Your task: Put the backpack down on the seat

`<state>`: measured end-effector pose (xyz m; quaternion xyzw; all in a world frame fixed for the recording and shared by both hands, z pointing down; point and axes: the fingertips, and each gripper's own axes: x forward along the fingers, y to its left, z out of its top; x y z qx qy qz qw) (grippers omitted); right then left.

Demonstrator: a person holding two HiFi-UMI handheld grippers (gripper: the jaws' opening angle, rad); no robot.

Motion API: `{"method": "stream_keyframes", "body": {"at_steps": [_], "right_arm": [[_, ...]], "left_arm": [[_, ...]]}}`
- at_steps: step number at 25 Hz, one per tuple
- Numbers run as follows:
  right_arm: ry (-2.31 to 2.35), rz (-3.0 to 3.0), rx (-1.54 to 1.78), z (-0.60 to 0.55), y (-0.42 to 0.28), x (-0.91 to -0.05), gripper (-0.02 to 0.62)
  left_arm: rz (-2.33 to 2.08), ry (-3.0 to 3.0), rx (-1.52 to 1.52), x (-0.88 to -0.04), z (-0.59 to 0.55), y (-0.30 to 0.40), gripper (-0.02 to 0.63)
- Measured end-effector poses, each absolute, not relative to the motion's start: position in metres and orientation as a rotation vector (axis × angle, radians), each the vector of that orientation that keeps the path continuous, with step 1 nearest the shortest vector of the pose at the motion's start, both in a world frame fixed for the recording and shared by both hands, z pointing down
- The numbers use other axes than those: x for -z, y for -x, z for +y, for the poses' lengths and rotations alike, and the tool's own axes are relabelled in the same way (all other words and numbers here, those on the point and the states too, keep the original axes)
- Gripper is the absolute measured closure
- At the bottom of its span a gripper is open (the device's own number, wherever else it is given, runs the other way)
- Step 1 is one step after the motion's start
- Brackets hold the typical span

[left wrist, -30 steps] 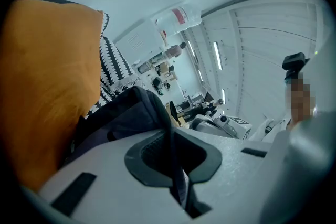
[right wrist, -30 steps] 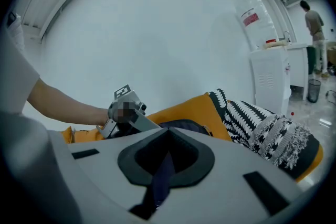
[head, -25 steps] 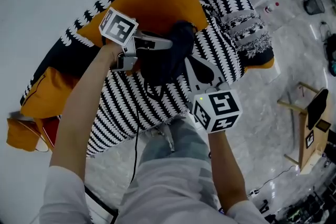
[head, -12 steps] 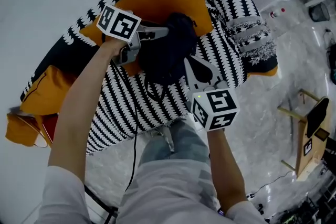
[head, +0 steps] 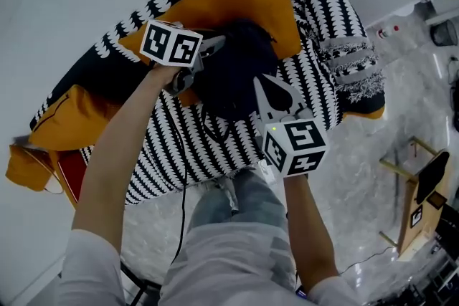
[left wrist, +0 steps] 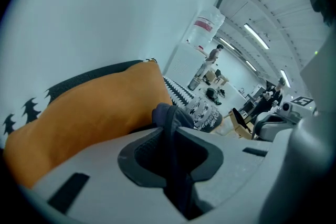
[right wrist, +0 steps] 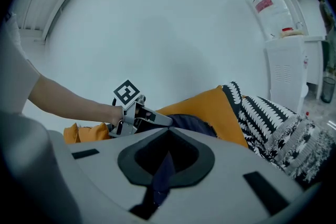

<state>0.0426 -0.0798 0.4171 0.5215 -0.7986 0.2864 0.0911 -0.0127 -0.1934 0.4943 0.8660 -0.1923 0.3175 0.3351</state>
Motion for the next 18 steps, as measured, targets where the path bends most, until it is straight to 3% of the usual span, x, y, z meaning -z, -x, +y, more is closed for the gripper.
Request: {"method": "stream_keyframes", "body": {"at_steps": [10, 18], "right_arm": [[-1.509, -2.405, -0.812, -0.104, -0.026, -0.411, 0.594], [-1.495, -2.430, -0.780, -0.114, -0.017, -0.402, 0.594]], "left_arm": [[-0.711, -2.332, -0.887, -0.498, -0.200, 0.027, 0.523], [-0.855, -2.334, -0.889, -0.492, -0.204, 0.045, 0.433]]}}
